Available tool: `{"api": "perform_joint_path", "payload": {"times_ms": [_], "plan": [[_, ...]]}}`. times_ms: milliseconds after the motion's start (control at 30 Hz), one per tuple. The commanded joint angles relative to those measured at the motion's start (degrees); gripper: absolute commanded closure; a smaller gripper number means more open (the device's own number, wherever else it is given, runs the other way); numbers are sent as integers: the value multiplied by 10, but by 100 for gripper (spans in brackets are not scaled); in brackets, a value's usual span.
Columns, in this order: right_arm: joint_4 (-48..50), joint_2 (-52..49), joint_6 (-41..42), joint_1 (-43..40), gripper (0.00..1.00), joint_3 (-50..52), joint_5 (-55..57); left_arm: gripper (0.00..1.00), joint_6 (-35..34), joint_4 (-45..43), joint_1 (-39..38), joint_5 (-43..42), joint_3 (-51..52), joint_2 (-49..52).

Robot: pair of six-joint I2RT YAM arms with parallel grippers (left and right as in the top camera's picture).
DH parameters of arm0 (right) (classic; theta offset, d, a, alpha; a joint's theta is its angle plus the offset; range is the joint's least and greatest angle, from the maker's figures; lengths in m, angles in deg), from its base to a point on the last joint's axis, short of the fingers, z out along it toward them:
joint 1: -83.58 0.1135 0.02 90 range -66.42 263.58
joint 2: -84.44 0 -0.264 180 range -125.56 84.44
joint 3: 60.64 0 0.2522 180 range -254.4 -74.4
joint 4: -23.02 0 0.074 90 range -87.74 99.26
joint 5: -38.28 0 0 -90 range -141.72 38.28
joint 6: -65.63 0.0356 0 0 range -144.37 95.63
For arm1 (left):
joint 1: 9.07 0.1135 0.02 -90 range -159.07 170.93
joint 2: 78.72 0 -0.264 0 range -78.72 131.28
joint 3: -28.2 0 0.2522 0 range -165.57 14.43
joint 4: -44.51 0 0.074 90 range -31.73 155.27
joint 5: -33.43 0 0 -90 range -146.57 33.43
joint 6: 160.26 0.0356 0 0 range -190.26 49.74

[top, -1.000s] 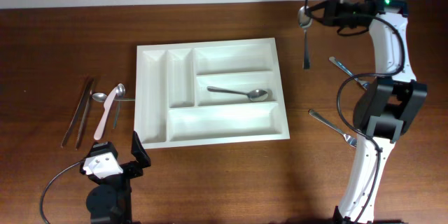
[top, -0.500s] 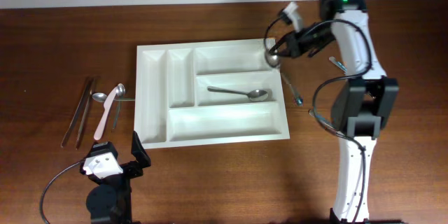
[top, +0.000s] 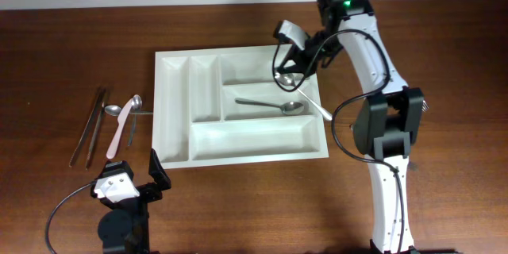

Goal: Pack container
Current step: 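Lift the spoon and place it in the tray's middle compartment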

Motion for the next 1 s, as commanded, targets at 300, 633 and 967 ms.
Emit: {"api": "perform_joint_path", "payload": {"times_ms": [300, 633, 967], "plan": [[46, -3, -89, 86, 96, -12, 42, 1, 11, 0, 3, -6, 3, -5], [49, -5, -94, 113, 96, -6, 44, 1, 11, 0, 3, -6, 3, -5], [64, -5, -52, 112, 64, -6, 46, 1, 11, 0, 3, -6, 3, -5]]}}
